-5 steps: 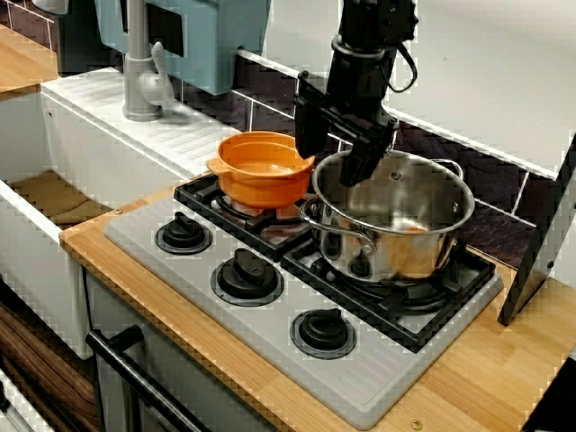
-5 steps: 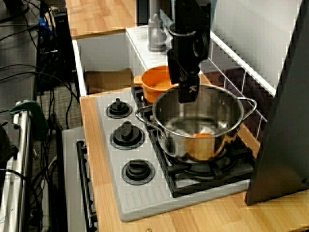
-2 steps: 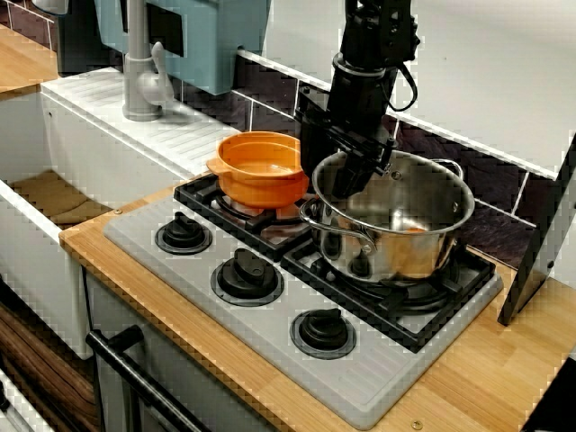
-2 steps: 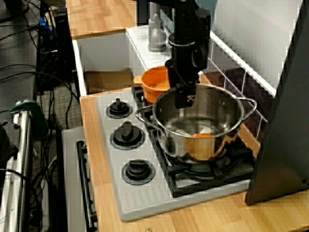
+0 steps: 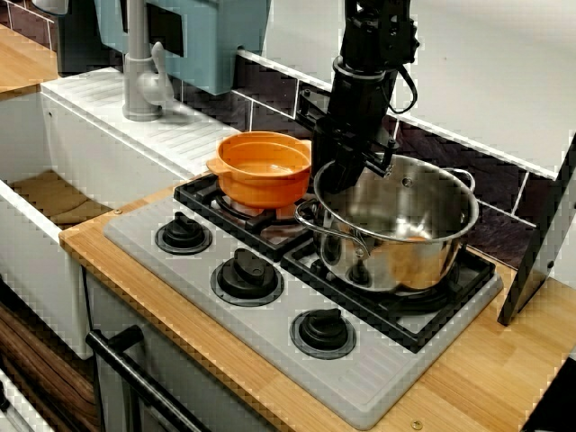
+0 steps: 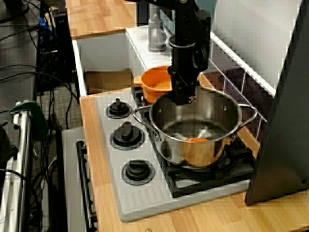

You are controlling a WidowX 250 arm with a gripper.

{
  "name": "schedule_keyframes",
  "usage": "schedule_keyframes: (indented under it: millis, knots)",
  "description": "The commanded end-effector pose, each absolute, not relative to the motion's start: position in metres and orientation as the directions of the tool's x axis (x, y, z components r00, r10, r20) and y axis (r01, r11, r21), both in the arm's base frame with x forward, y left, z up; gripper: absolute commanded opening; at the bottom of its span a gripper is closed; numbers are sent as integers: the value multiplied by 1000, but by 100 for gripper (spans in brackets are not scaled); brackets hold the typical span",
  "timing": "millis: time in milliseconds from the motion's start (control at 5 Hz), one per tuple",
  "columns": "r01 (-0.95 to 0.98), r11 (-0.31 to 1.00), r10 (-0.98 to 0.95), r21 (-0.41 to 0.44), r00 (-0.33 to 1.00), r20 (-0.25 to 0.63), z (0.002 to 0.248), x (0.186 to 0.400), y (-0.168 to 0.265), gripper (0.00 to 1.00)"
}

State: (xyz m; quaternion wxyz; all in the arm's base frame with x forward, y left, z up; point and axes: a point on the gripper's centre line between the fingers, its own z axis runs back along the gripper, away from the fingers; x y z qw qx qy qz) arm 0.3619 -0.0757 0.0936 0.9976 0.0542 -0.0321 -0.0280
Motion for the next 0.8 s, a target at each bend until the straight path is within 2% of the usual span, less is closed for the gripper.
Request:
schedule_keyframes:
  millis: [0,600]
  knots:
    - [91,994,-96,66,993,73,112,352,-73,0]
    - [179,983,-180,-50,984,-15,130,351,-75,0]
